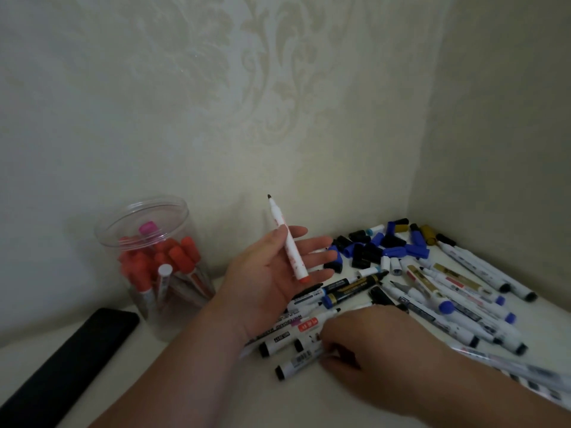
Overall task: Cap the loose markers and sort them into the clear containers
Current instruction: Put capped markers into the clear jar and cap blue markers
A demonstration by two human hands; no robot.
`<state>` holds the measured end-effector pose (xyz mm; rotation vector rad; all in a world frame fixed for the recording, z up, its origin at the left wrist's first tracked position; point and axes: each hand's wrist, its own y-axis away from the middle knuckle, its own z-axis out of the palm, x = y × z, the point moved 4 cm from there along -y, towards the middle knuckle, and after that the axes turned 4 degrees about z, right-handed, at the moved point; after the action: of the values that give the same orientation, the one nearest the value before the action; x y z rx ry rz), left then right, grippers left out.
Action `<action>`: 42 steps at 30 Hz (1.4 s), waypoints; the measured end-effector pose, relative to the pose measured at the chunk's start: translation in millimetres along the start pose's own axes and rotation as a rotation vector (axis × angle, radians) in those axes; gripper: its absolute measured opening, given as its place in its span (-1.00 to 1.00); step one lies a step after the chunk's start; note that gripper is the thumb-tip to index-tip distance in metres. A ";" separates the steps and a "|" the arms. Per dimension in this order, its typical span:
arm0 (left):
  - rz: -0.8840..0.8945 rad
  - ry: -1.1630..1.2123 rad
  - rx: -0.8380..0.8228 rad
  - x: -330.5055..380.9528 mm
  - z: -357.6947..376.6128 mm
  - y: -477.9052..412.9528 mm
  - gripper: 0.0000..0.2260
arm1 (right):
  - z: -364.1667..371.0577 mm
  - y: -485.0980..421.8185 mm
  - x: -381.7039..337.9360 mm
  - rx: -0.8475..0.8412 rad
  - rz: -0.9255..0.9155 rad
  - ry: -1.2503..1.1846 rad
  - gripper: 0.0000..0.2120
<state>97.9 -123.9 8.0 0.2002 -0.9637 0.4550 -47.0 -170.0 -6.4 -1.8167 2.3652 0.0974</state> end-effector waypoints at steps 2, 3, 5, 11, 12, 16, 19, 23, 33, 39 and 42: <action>0.018 -0.027 0.000 -2.2 -0.5 -0.4 -0.72 | -1.1 0.5 -1.2 -0.008 -0.002 0.007 -0.78; 0.036 -0.041 0.012 -2.8 -0.8 -0.7 -0.72 | -1.6 0.5 -2.2 -0.016 -0.006 0.014 -0.78; 0.100 -0.091 0.057 -4.1 -2.2 -1.5 -0.71 | -1.9 0.6 -3.5 -0.024 -0.022 0.030 -0.78; 0.395 -0.158 0.170 5.2 -4.7 0.4 -0.70 | -2.2 0.1 -0.5 -0.036 -0.087 0.048 -0.77; 0.423 -0.161 0.159 6.7 -5.0 0.3 -0.68 | -1.9 -0.2 0.3 -0.043 -0.093 0.051 -0.78; 0.444 -0.167 0.146 5.1 -5.6 2.9 -0.64 | -5.9 3.2 3.2 -0.077 -0.090 0.063 -0.80; 0.446 -0.186 0.154 3.6 -4.1 3.8 -0.65 | -23.8 10.4 21.6 -0.031 0.034 0.011 -0.86; 0.451 -0.232 0.162 0.6 -6.1 3.2 -0.68 | -54.4 24.6 83.4 0.157 0.360 -0.065 -0.91; 0.437 -0.382 0.088 -11.6 7.0 11.3 -0.73 | -62.5 37.3 109.6 0.244 0.445 -0.177 -0.97; 0.353 -0.378 0.055 -24.2 13.6 14.9 -0.73 | -38.8 13.1 76.0 -0.037 0.294 0.024 -0.72; 0.342 -0.391 0.038 -24.3 14.6 15.7 -0.72 | -34.8 6.3 74.6 -0.085 0.269 0.082 -0.69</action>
<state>68.0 -122.1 -4.4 0.1617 -1.3826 0.7668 -74.8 -244.6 15.4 -1.5522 2.6909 0.1597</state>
